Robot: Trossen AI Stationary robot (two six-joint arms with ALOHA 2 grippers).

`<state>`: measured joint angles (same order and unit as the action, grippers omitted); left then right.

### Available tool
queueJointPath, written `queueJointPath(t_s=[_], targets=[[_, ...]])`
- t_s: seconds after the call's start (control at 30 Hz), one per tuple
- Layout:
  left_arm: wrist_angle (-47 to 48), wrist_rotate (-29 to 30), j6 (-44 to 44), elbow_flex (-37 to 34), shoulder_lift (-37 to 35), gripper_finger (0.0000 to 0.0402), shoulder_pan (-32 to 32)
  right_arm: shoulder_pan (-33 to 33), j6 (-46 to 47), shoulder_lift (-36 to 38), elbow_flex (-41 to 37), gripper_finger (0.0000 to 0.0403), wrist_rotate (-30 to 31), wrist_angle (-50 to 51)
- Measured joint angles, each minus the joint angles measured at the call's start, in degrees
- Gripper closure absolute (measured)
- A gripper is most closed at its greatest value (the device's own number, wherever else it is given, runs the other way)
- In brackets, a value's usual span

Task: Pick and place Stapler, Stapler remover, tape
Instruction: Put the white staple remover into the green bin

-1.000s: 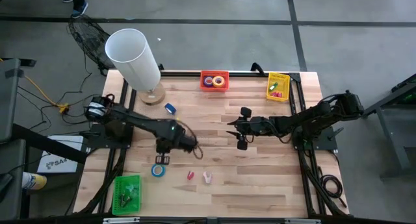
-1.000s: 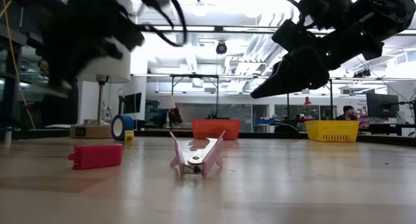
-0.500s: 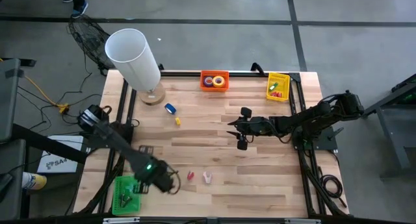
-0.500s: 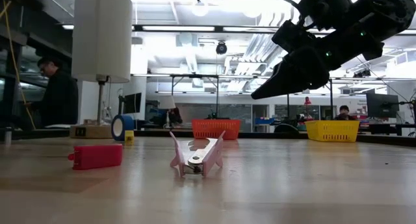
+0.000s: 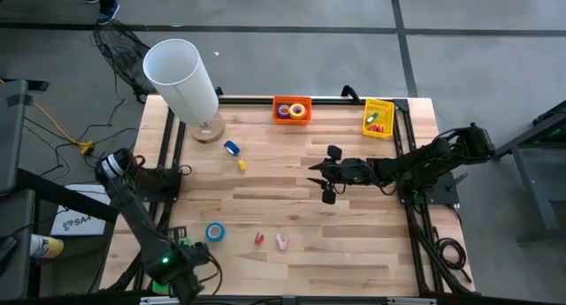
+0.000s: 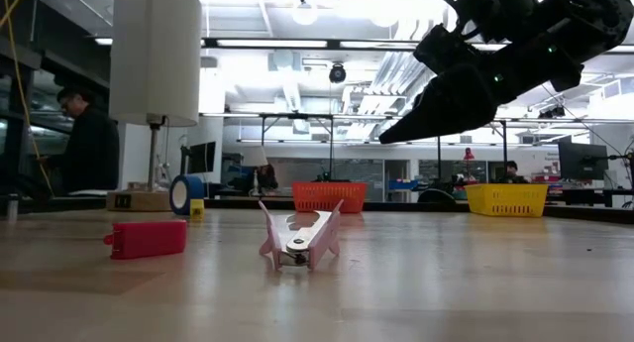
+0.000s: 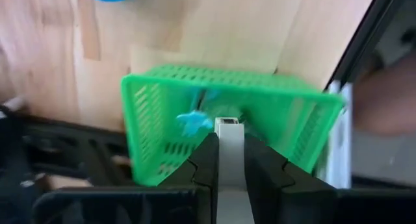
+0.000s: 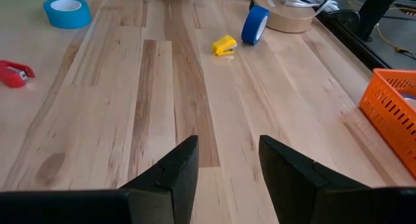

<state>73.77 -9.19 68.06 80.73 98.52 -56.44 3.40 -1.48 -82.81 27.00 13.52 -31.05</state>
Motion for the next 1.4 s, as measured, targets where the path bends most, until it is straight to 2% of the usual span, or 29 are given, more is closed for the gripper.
queueJointPath(t_s=[0.17, 0.47, 0.73, 1.0, 1.4], targets=[[-2.3, 5.4, 8.4, 0.0, 0.0, 0.0347, -3.0, 0.0, 0.0, 0.0, 0.0, 0.0249, 0.0, -0.1], [-6.8, 5.2, 20.5, -4.1, 0.1, 0.0355, -7.9, 0.0, 0.0, 0.0, 0.0, 0.0249, -0.2, 0.0], [-11.2, 5.5, 20.7, -7.1, 0.1, 0.0339, -8.2, 0.0, 0.0, 0.0, 0.0, 0.0249, -0.2, -0.1], [-15.1, 2.0, 19.4, -11.9, 0.1, 0.0336, -8.2, 0.0, 0.0, 0.0, 0.0, 0.0249, -0.2, -0.1], [-15.4, 1.0, 14.1, -12.0, 0.1, 0.0334, -8.1, 0.0, 0.6, 0.0, 0.0, 0.0249, -0.2, -0.1]])
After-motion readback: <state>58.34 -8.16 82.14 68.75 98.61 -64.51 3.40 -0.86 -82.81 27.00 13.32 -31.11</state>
